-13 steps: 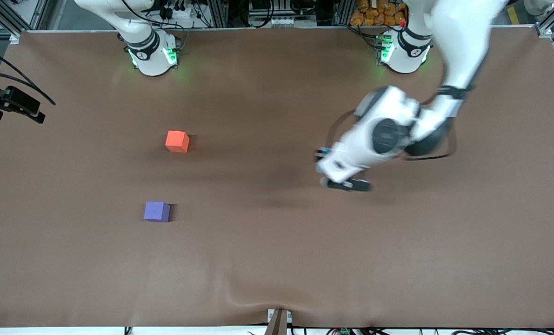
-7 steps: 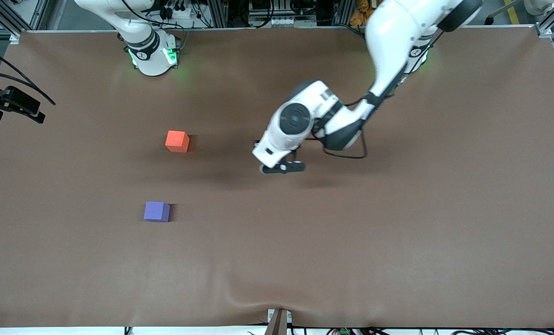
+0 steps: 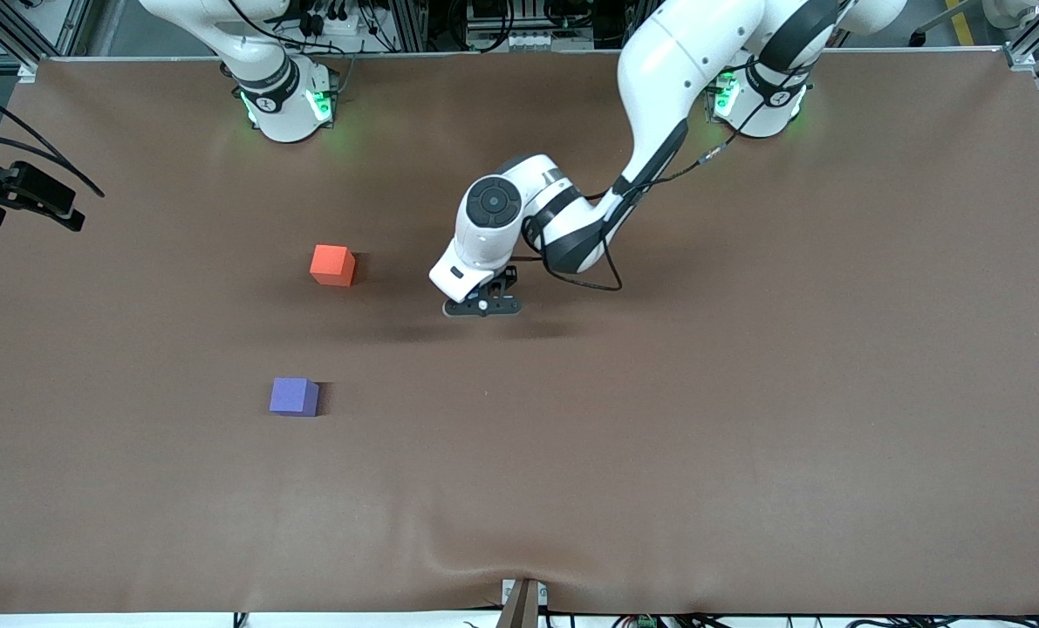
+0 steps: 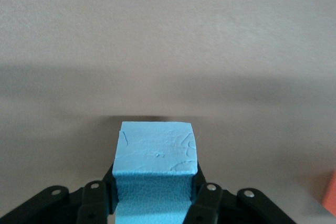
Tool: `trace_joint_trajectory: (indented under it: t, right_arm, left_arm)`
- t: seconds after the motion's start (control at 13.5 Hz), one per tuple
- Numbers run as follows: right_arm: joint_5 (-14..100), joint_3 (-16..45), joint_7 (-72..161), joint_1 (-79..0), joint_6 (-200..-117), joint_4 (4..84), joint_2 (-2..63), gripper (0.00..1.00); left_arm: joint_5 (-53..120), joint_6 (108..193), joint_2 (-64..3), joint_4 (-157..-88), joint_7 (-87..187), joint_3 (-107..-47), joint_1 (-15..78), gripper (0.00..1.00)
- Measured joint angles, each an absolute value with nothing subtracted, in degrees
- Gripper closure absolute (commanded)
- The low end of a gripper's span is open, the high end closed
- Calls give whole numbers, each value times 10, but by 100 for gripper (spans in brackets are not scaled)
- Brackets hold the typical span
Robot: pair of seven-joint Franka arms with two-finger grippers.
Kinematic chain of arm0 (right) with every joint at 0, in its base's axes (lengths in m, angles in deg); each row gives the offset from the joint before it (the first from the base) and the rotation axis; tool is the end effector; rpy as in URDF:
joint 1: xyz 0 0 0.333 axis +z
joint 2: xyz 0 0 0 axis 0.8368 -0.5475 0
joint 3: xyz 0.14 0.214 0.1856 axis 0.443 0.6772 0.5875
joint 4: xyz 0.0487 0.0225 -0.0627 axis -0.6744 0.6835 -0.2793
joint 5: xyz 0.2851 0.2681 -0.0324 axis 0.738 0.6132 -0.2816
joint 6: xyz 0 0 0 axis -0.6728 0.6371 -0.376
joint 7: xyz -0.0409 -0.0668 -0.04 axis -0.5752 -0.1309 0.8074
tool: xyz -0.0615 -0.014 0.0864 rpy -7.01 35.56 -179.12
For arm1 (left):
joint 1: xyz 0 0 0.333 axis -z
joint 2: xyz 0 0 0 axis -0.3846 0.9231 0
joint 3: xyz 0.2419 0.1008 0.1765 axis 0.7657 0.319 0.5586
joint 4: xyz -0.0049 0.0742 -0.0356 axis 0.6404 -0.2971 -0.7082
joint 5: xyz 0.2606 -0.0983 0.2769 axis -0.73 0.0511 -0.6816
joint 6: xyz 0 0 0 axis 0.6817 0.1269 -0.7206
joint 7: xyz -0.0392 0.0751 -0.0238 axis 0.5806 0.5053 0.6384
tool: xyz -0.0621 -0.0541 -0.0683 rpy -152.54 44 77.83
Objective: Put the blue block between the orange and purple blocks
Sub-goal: 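Set the blue cube mid-table while the right gripper reaches toward it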
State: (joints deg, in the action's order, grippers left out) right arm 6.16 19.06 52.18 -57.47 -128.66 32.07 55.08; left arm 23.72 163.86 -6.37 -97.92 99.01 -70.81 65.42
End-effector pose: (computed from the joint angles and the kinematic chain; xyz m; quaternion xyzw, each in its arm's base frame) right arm 0.5411 -0.0170 0.6539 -0.9992 0.0409 0.0005 0.0003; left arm 0.4652 -0.5945 0.2332 0.9952 0.0375 -0.0283 0.0862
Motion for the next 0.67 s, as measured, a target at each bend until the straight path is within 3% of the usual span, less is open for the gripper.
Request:
trace_joint_trajectory:
  t: [0.45,0.67]
  right_arm:
    - [62,191,522,-575,-1287,321,551,0]
    - [62,191,522,-575,-1287,321,551,0]
  left_arm:
    - [237,1638,-60,-961,982,-700,659,0]
    - [237,1563,-108,-944,981,-684,640,0]
